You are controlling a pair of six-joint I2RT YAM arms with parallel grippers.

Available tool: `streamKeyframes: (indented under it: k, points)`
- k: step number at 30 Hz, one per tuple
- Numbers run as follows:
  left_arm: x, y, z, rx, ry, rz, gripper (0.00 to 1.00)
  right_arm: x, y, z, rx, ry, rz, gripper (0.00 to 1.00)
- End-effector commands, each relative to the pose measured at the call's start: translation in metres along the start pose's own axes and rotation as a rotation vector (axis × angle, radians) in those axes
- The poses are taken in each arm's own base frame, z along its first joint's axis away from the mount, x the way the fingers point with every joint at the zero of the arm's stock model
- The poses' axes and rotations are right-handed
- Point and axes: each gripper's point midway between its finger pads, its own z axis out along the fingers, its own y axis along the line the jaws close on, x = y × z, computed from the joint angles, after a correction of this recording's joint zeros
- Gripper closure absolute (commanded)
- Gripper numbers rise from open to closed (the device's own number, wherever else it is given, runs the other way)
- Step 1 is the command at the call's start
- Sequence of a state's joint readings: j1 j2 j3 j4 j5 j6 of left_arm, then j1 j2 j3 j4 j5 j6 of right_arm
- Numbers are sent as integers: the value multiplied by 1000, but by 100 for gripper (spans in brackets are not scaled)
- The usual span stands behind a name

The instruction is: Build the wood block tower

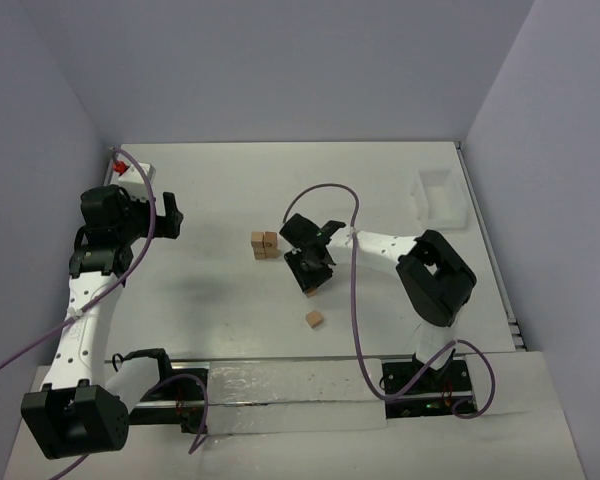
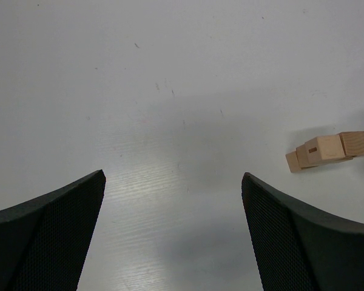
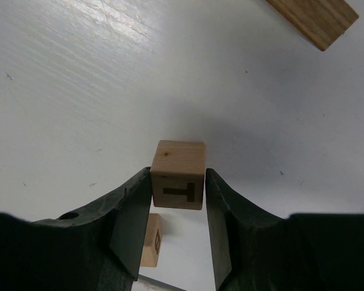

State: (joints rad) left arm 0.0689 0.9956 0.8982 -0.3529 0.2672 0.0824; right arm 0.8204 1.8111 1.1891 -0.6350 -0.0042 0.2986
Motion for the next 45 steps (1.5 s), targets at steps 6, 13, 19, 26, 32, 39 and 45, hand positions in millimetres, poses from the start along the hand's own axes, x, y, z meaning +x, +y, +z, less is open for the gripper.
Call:
streamKeyframes:
  k: [6, 13, 19, 26, 32, 39, 45]
  points:
    - [-20, -7, -1, 61, -56, 57, 1, -13, 15, -19, -86, -13, -139, 99]
    - [-16, -31, -2, 220, -37, 97, 1, -72, 15, -92, -120, -167, -531, 100]
    - [-23, -40, -5, 281, -56, 85, 1, -106, 15, -118, -129, -190, -751, 100]
    - [-34, -37, -8, 340, -85, 26, 1, -148, 29, -130, -202, -218, -800, 100]
    - [-45, -32, -13, 390, -108, -33, 1, -154, 36, -120, -253, -179, -852, 100]
    - [-47, -31, -14, 412, -130, -64, 1, -156, 32, -115, -235, -153, -884, 100]
    - [-46, -29, -14, 414, -130, -70, 1, -158, 33, -104, -242, -128, -886, 100]
